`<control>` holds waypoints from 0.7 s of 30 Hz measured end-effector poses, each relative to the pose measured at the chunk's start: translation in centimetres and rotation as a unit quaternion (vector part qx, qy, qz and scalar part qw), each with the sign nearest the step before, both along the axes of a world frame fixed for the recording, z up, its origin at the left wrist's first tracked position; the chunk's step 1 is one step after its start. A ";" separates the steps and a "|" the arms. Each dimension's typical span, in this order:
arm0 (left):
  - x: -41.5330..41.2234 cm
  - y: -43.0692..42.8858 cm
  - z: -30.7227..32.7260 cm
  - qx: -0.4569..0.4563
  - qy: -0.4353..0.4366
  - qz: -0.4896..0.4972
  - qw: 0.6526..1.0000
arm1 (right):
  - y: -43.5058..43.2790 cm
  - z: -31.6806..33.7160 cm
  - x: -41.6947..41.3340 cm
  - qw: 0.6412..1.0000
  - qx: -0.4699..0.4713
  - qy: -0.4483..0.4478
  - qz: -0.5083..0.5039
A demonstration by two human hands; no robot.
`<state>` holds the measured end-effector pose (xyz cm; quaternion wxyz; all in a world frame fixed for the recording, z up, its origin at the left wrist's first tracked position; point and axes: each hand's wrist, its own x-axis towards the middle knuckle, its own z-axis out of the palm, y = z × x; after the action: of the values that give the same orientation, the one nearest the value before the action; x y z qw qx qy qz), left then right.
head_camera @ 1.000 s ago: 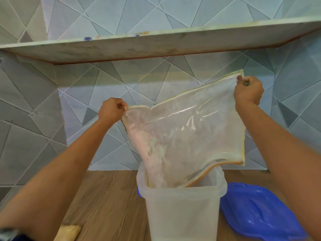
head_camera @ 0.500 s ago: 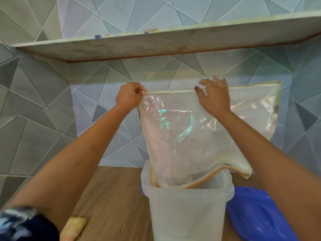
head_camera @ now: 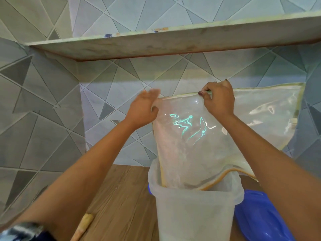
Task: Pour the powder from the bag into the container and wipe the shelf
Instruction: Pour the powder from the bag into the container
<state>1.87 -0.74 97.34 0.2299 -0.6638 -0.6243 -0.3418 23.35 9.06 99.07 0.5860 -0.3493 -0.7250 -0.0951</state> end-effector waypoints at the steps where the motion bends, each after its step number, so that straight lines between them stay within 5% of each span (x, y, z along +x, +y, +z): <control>1: 0.2 -0.1 0.0 0.088 -0.029 0.009 0.996 | 0.0 -0.2 0.0 1.000 0.003 0.008 0.000; 3: 0.5 -0.2 0.1 0.164 -0.049 0.009 0.985 | 0.0 -0.1 0.0 1.000 0.016 0.021 0.007; 6: 0.5 0.1 0.2 -0.022 -0.011 -0.010 1.000 | -0.1 0.1 -0.2 0.999 0.037 0.011 0.009; 7: 0.5 0.2 0.3 -0.010 -0.045 -0.004 0.999 | -0.1 0.1 -0.2 0.999 0.040 0.011 0.006; 10: 1.0 -0.2 0.6 0.212 -0.112 0.024 0.971 | -0.2 0.1 -0.1 0.998 0.040 0.039 0.006; 14: 1.2 0.0 0.2 -0.029 -0.016 -0.035 0.999 | -0.2 0.3 0.0 0.998 0.053 0.021 -0.017; 17: 1.4 -0.3 0.1 0.222 -0.097 0.050 0.969 | -0.2 0.1 0.2 0.998 0.041 0.036 -0.027; 18: 1.6 -0.4 0.2 0.239 -0.095 0.067 0.964 | -0.2 0.1 0.2 0.998 0.041 0.043 -0.024; 21: 1.6 0.3 -0.3 0.061 -0.014 0.028 0.998 | -0.4 0.1 0.1 0.998 0.050 0.037 -0.022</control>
<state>3.46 -0.39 97.04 0.2707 -0.6260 -0.6237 -0.3819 23.49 8.69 99.19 0.6269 -0.3387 -0.6893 -0.1310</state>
